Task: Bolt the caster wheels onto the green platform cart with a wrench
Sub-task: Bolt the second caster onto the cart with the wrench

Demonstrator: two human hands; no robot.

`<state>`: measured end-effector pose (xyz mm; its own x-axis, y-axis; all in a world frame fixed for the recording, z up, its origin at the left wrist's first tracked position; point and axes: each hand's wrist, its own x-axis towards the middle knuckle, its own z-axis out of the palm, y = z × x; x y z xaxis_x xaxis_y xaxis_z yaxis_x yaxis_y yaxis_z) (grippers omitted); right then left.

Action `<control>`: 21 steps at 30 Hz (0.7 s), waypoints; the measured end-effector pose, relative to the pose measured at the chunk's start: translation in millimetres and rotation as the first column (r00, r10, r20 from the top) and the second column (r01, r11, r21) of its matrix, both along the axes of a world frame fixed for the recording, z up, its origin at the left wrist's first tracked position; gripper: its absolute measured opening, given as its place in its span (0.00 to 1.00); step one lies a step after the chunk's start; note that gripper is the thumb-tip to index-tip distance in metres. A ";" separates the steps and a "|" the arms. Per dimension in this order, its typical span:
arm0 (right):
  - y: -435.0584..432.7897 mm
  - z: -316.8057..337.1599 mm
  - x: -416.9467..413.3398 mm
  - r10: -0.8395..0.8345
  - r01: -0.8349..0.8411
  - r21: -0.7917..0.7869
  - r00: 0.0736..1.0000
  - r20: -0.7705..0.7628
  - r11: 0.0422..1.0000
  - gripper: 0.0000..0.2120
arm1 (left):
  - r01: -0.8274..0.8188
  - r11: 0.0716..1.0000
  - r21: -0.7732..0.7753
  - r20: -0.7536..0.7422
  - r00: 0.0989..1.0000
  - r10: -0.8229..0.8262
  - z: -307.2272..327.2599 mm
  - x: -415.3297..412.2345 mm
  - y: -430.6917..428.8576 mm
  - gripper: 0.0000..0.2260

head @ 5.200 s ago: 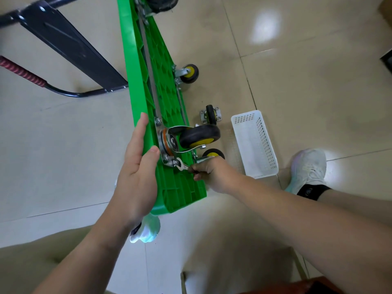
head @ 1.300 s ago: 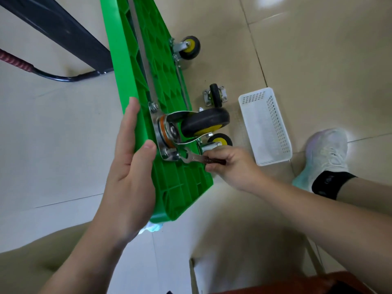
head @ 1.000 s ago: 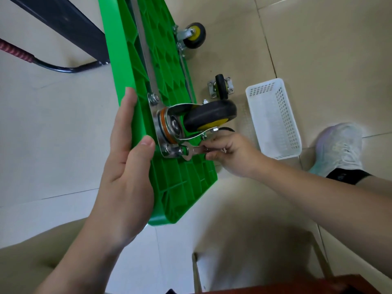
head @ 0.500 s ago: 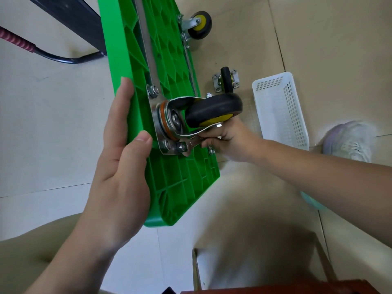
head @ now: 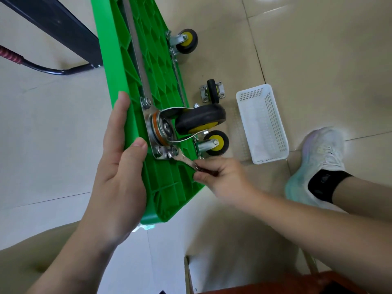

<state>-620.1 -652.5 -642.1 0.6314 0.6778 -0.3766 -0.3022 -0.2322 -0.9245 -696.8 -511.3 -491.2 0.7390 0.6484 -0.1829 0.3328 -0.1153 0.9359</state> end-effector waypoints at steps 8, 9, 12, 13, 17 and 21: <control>1.3 73.1 -44.1 -0.222 0.207 -0.085 0.863 -0.454 0.975 0.05 | -0.001 1.000 0.022 -0.085 0.996 0.003 2.8 2.8 -1.1 0.28; 1.5 74.7 -45.5 -0.245 0.221 -0.108 0.838 -0.487 0.969 0.04 | 0.000 1.000 0.025 -0.086 0.996 0.002 4.9 3.5 -2.0 0.28; -7.7 68.6 -42.8 -0.263 0.198 -0.189 0.861 -0.435 0.962 0.05 | 0.009 1.000 0.030 -0.093 0.996 -0.006 8.8 4.5 -2.8 0.27; -13.6 65.4 -39.2 -0.240 0.180 -0.187 0.892 -0.384 0.966 0.06 | 0.010 0.999 0.034 -0.096 0.995 -0.007 10.0 4.7 -2.8 0.26; -24.3 45.5 -13.9 -0.111 0.079 -0.163 0.974 -0.199 0.984 0.11 | 0.015 1.000 0.025 -0.114 0.993 -0.012 11.7 3.7 -2.9 0.27; -16.3 22.9 13.7 0.040 -0.040 -0.147 0.999 -0.002 0.988 0.15 | -0.002 1.000 0.005 -0.124 0.992 0.003 11.5 4.5 -2.8 0.28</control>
<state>-606.4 -668.8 -619.2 0.6051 0.6399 -0.4737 -0.2891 -0.3777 -0.8796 -692.3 -514.1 -479.7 0.7092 0.6516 -0.2693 0.4463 -0.1191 0.8869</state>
